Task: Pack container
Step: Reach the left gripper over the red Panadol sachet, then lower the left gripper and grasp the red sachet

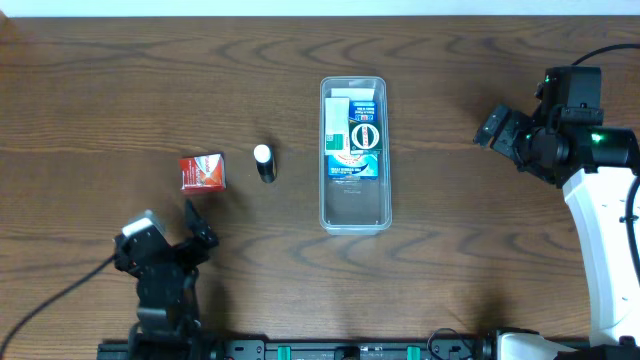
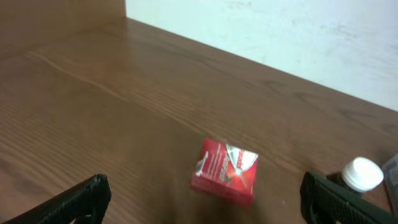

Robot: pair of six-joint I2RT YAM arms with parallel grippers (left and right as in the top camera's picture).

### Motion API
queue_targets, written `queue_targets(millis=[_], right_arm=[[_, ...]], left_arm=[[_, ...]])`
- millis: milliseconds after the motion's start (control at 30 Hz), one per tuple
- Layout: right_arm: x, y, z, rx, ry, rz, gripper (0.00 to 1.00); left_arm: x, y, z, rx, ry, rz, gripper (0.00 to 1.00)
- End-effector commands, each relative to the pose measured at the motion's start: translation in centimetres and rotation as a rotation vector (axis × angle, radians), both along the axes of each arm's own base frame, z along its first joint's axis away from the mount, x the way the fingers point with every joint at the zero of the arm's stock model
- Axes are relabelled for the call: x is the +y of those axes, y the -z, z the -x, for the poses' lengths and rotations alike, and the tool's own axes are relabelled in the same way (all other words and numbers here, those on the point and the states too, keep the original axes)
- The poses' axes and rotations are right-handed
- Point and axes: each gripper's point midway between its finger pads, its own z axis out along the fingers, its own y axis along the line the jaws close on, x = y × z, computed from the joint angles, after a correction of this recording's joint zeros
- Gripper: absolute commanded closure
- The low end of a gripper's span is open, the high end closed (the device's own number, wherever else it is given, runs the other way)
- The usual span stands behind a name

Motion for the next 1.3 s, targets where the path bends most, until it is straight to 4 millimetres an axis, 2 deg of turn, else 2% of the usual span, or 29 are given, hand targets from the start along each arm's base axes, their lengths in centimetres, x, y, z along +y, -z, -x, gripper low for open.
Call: queue_targets(millis=[0, 233, 367, 567, 667, 767, 833, 933, 1100, 1267], right_arm=[[-0.1, -0.6, 0.1, -0.018, 0.010, -0.005, 0.01], [-0.1, -0.6, 0.1, -0.018, 0.010, -0.005, 0.01], [-0.1, -0.6, 0.1, -0.018, 0.010, -0.005, 0.01], [-0.1, -0.6, 0.1, -0.018, 0.010, -0.005, 0.01], [-0.1, -0.6, 0.1, -0.018, 0.010, -0.005, 0.01], [-0.1, -0.6, 0.1, -0.018, 0.010, -0.005, 0.01], [-0.1, -0.6, 0.1, -0.018, 0.010, -0.005, 0.01], [-0.1, -0.6, 0.1, -0.018, 0.010, -0.005, 0.01], [-0.1, -0.6, 0.1, -0.018, 0.010, -0.005, 0.01], [-0.1, -0.6, 0.1, -0.018, 0.010, -0.005, 0.01]], left_arm=[[0.5, -2.8, -1.1, 0.053, -0.046, 0.006, 0.02], [-0.2, -3.7, -6.7, 0.338, -0.048, -0.016, 0.02], [-0.6, -2.4, -9.2, 0.444, -0.041, -0.027, 0.02], [0.1, 1.8, -10.4, 0.580, -0.061, -0.041, 0.02], [0.0, 4.5, -11.0, 0.652, -0.041, -0.004, 0.02], [-0.7, 7.2, -11.5, 0.717, 0.011, 0.068, 0.02], [-2.0, 8.7, -12.1, 0.758, 0.137, 0.089, 0.02], [-3.0, 10.1, -12.6, 0.791, 0.254, 0.100, 0.05], [-1.4, 11.6, -13.0, 0.820, 0.252, 0.076, 0.06], [-1.1, 13.5, -13.2, 0.876, 0.313, 0.011, 0.07]])
